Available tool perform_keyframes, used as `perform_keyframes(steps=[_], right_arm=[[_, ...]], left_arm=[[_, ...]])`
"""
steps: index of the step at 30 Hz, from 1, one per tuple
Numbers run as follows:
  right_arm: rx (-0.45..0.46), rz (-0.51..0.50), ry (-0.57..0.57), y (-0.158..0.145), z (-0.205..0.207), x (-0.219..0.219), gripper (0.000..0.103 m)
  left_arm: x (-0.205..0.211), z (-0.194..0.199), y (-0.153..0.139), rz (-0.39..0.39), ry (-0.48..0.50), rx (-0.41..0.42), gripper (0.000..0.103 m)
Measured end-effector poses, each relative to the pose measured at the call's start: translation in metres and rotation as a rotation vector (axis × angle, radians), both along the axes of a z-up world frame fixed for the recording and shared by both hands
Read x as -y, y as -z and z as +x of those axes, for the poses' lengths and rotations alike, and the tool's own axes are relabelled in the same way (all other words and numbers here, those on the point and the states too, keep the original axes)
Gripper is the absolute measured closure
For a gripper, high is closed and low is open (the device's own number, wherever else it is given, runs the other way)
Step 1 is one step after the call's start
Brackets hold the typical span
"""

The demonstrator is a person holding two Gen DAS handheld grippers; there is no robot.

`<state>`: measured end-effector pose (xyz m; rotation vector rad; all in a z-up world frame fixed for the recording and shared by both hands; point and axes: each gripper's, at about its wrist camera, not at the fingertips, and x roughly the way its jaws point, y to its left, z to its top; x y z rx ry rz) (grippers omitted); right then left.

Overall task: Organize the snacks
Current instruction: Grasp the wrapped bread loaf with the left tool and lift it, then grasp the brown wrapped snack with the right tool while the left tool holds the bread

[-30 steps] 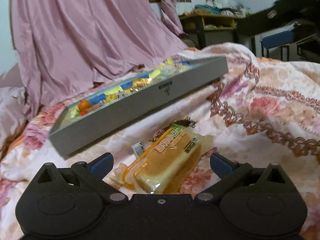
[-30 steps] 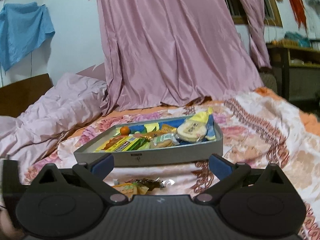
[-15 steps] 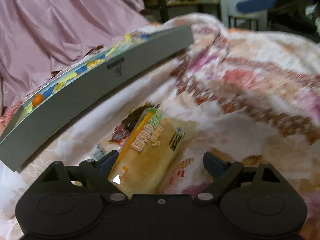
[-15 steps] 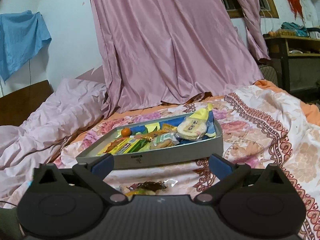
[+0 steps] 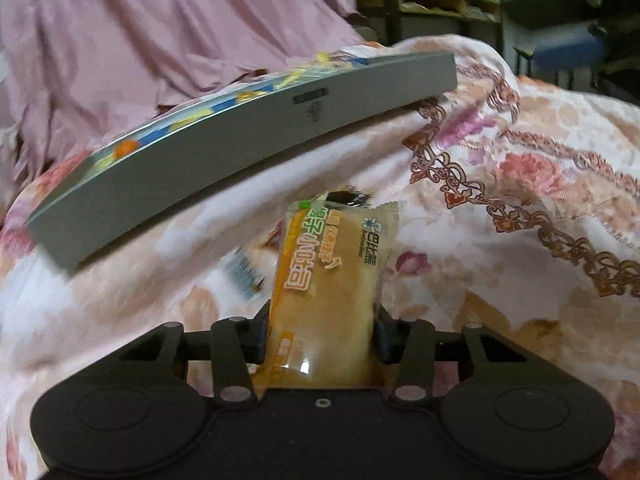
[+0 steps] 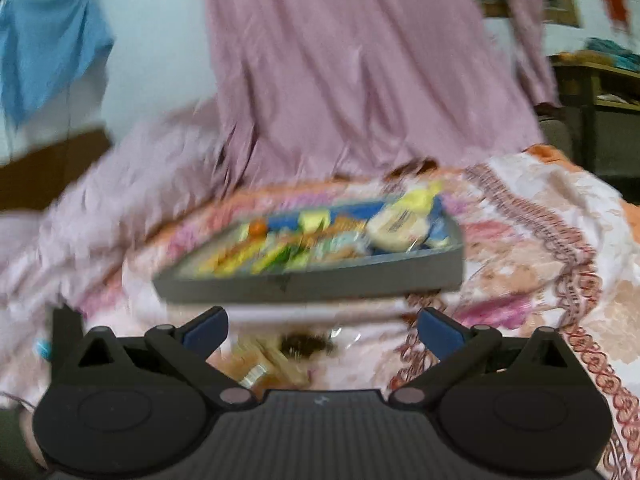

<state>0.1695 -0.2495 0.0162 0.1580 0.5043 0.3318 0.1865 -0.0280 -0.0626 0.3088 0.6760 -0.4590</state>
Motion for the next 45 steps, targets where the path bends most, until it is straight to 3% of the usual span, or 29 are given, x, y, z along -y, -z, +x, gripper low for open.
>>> perform_keyframes(steps=[8,11,16,20,25,30,32,33,35,38,39,45], right_arm=[[-0.056,-0.151,-0.139,0.032,0.017,-0.047,0.0],[-0.013,-0.266,-0.257,0.047,0.021,-0.067,0.001],[0.051,-0.385,-0.413,0.059,0.036,-0.093,0.012],[0.08,-0.56,-0.522,0.068,0.051,-0.118,0.019],[0.074,-0.688,-0.534,0.085,0.069,-0.13,0.022],[0.096,-0.721,-0.52,0.098,0.07,-0.136,0.023],[0.081,-0.699,-0.506,0.099,0.07,-0.135,0.043],[0.073,-0.703,-0.499,0.099,0.068,-0.135,0.067],[0.078,-0.718,-0.477,0.1,0.061,-0.134,0.069],[0.058,-0.657,-0.426,0.094,0.055,-0.122,0.076],[0.049,-0.628,-0.406,0.089,0.052,-0.115,0.083],[-0.079,-0.412,-0.321,0.07,0.033,-0.075,0.085]], left_arm=[[-0.026,-0.038,-0.026,-0.004,-0.113,0.058,0.055],[-0.036,-0.038,-0.027,0.007,-0.153,0.089,0.055],[-0.059,-0.026,-0.027,-0.014,-0.199,0.069,0.055],[-0.074,-0.022,-0.031,-0.069,-0.228,0.058,0.055],[-0.079,-0.019,-0.028,-0.081,-0.238,0.043,0.055],[-0.074,-0.019,-0.024,-0.08,-0.226,0.033,0.055],[-0.073,-0.019,-0.023,-0.078,-0.225,0.032,0.055],[-0.074,-0.018,-0.023,-0.079,-0.227,0.032,0.055],[-0.075,-0.018,-0.024,-0.085,-0.233,0.032,0.055],[-0.078,-0.019,-0.026,-0.106,-0.25,0.031,0.055],[-0.079,-0.02,-0.026,-0.112,-0.251,0.032,0.055],[-0.076,-0.021,-0.03,-0.127,-0.24,0.037,0.054]])
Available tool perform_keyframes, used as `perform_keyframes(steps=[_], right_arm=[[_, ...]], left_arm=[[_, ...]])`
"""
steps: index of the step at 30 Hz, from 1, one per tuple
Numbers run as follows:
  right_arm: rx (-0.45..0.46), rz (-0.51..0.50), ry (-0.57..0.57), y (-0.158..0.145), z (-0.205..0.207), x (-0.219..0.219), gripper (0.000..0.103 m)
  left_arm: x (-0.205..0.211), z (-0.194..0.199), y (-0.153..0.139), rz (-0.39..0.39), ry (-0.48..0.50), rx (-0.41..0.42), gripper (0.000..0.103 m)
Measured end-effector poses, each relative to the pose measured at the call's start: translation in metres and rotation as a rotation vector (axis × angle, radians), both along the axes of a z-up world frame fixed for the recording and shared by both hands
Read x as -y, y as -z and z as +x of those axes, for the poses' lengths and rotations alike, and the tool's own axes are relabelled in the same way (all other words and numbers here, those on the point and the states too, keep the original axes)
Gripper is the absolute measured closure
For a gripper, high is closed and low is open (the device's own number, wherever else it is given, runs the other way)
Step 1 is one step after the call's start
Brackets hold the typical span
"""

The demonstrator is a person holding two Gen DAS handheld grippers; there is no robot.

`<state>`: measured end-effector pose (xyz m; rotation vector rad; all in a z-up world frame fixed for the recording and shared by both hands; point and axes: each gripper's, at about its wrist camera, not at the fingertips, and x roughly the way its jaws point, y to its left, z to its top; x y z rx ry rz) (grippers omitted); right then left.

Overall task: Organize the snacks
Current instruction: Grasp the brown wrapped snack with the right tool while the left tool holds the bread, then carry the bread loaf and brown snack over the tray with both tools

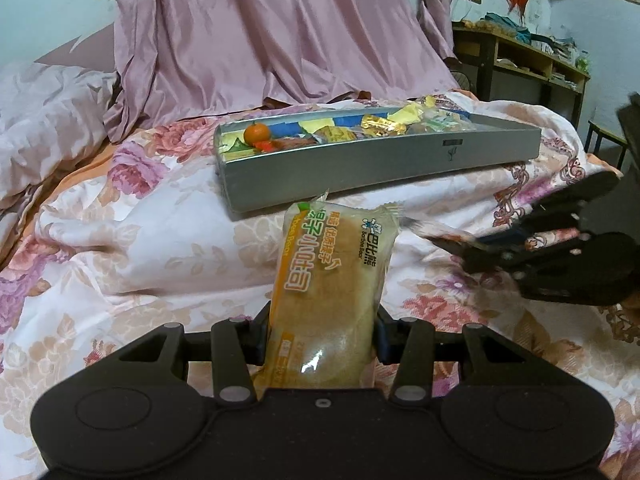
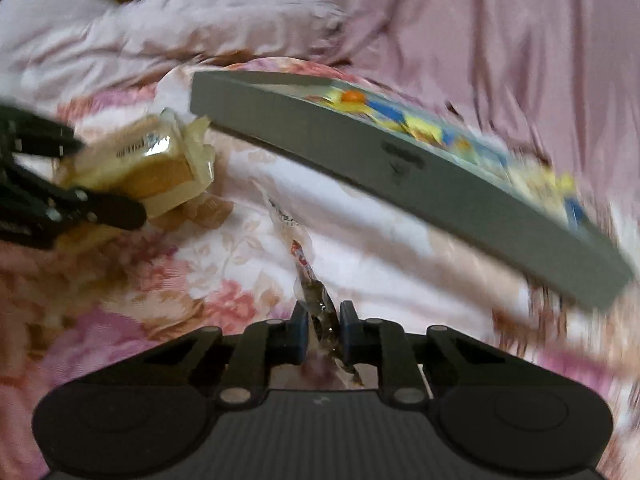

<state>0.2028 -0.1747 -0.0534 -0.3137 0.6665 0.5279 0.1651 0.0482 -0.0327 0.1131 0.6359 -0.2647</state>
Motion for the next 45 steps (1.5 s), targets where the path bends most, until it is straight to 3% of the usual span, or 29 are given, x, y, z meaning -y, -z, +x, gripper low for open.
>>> perform_keyframes(steps=[4,7,12,15,20,26,31,45], right_arm=[[-0.246,0.423,0.235,-0.013,-0.001,0.058,0.088],[-0.263,0.568,0.283,-0.024,-0.023,0.082,0.089],[-0.107,0.475,0.244,-0.043,-0.051,0.072,0.089],[-0.042,0.404,0.206,-0.048,-0.049,0.049,0.089],[-0.026,0.435,0.145,-0.055,-0.062,0.034,0.089],[-0.003,0.455,0.149,-0.063,-0.068,0.042,0.089],[0.013,0.448,0.144,-0.063,-0.066,0.038,0.089],[0.037,0.469,0.124,-0.067,-0.063,0.034,0.089]], left_arm=[[0.004,-0.001,-0.003,-0.01,0.011,0.006,0.054],[0.008,-0.001,-0.007,-0.038,0.02,0.008,0.055],[0.018,-0.011,-0.01,-0.085,0.022,0.011,0.055],[0.029,-0.026,-0.017,-0.062,0.024,0.038,0.055],[0.033,-0.047,-0.031,-0.052,-0.013,0.048,0.055],[0.03,-0.054,-0.042,-0.034,-0.046,0.088,0.055],[0.018,-0.039,-0.032,-0.084,-0.096,0.051,0.055],[0.029,-0.015,-0.042,-0.1,-0.066,0.092,0.055]])
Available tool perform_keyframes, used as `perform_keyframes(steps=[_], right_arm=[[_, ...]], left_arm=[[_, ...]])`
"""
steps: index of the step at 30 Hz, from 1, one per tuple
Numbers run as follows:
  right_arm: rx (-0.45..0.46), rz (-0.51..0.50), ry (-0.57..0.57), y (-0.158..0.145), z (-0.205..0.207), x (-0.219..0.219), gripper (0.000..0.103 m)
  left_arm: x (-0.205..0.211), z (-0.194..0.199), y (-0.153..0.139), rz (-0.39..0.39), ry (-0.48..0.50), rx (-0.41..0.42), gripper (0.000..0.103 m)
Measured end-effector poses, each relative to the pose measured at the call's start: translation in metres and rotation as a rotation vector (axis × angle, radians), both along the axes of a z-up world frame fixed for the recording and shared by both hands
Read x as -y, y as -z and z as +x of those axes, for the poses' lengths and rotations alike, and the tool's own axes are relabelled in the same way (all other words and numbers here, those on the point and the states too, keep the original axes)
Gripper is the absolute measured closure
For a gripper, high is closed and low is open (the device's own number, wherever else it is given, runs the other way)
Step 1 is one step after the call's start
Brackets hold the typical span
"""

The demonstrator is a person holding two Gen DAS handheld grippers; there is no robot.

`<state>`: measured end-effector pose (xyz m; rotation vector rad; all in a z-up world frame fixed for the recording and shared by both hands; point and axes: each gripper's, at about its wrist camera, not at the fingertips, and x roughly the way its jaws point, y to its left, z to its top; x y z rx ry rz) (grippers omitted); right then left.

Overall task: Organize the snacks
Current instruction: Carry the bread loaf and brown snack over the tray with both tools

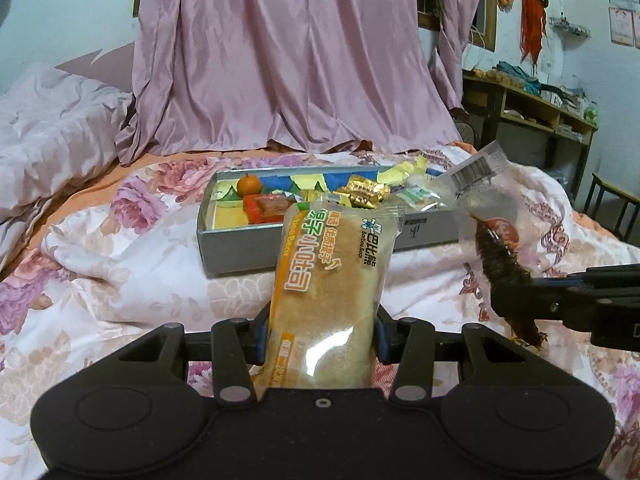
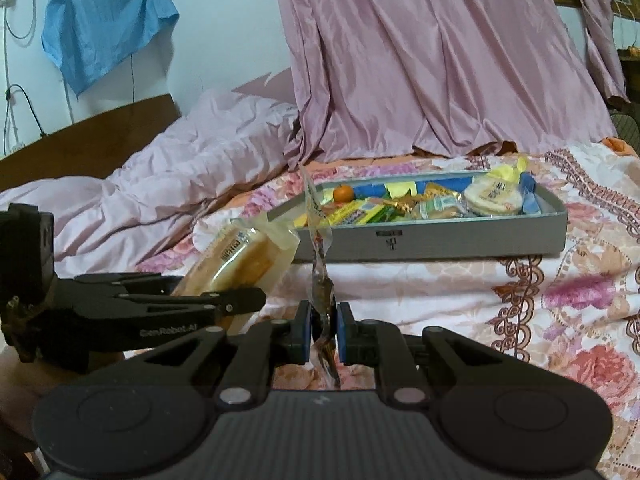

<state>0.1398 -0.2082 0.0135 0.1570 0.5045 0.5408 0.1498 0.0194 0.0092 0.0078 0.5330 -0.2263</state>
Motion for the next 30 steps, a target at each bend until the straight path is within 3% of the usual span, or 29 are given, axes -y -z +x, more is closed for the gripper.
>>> perform_keyframes(steps=[9,16,22,30], right_arm=[[0.099,0.03,0.02,-0.019,-0.009,0.005,0.088],[0.241,0.07,0.056,-0.041,-0.014,0.017,0.088],[0.361,0.125,0.136,-0.064,-0.002,0.03,0.088],[0.394,0.146,0.19,-0.072,0.035,0.036,0.088]], left_arm=[[0.003,-0.008,-0.018,-0.015,0.003,0.062,0.055],[0.005,-0.019,-0.043,-0.028,0.01,0.153,0.055],[0.008,-0.011,-0.063,-0.058,0.006,0.255,0.055],[0.005,0.015,-0.07,-0.1,-0.044,0.301,0.055]])
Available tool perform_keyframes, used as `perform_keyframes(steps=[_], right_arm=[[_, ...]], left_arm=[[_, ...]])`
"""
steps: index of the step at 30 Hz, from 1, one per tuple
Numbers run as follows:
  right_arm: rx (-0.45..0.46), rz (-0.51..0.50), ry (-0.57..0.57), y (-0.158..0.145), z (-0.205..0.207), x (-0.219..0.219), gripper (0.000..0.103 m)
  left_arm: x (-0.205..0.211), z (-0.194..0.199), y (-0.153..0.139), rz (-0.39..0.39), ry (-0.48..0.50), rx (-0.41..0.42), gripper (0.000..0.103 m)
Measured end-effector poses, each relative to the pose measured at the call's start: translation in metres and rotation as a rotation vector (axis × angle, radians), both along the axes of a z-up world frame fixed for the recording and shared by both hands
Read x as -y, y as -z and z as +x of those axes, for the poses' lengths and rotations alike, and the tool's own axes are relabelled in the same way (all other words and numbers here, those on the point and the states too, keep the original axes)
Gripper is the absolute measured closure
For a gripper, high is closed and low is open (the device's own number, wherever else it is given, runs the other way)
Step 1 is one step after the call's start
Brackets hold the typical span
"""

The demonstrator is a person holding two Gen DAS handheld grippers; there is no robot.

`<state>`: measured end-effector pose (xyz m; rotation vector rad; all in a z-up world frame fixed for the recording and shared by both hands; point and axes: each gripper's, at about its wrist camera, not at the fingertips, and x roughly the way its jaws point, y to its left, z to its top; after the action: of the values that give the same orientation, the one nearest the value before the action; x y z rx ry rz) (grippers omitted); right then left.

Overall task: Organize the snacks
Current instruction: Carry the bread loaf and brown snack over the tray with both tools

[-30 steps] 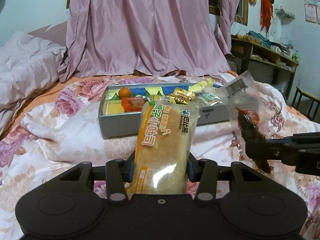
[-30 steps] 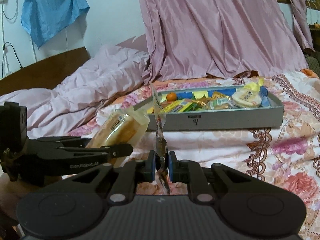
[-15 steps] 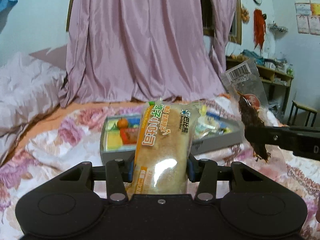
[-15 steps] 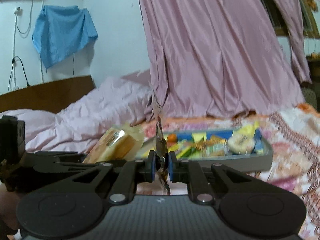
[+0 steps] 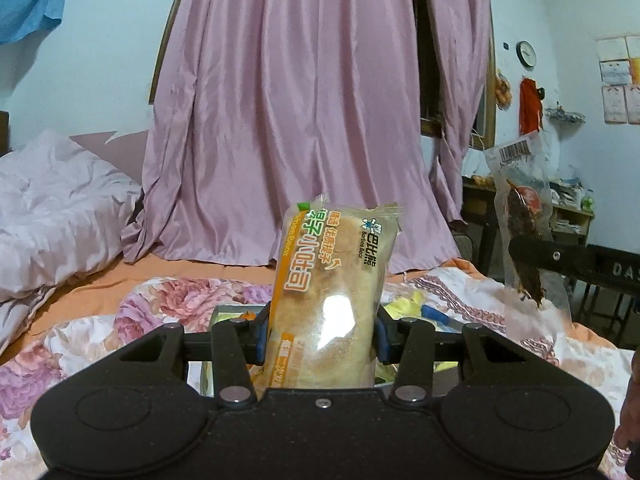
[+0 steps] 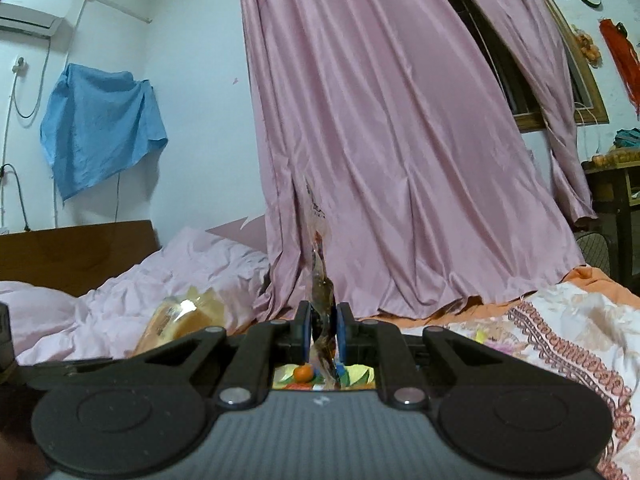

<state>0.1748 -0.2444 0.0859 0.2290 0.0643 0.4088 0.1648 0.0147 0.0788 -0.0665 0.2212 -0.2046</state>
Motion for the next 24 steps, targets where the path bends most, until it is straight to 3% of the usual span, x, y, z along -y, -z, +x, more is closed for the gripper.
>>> perform_keyframes(steps=[11,24], right_arm=[[0.019,0.028,0.065,-0.001,0.052,0.014,0.088],[-0.095,0.014,0.088,0.033,0.114,0.017,0.088]], left_arm=[[-0.006,0.057,-0.002,-0.023,-0.034,0.035,0.055],[-0.011,0.138,0.027,-0.05,-0.047,-0.076,0.054]])
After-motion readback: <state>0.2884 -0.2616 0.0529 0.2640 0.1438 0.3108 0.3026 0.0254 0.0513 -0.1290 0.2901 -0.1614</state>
